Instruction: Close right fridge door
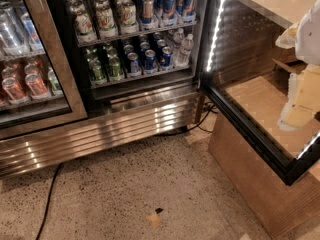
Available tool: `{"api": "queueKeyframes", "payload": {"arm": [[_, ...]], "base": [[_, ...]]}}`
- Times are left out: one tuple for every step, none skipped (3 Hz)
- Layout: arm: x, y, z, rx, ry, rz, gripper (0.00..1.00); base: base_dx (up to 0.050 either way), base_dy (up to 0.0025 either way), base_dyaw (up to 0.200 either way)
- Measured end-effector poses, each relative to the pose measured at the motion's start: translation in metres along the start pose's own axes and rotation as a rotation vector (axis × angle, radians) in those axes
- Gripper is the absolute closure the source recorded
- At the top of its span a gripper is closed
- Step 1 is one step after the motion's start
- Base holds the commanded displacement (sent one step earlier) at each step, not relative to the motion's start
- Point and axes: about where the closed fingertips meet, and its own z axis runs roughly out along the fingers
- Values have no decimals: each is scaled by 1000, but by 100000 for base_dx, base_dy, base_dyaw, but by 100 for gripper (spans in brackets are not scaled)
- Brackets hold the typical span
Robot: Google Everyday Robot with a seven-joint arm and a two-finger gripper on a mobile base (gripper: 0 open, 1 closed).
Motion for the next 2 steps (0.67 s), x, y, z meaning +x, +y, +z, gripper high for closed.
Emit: {"api": "queueKeyframes", "payload": {"arm": [[0,0,0,1,0,0,0],[0,0,0,1,0,0,0]], "base": [[-4995,-9,67],[0,0,-18800]]}}
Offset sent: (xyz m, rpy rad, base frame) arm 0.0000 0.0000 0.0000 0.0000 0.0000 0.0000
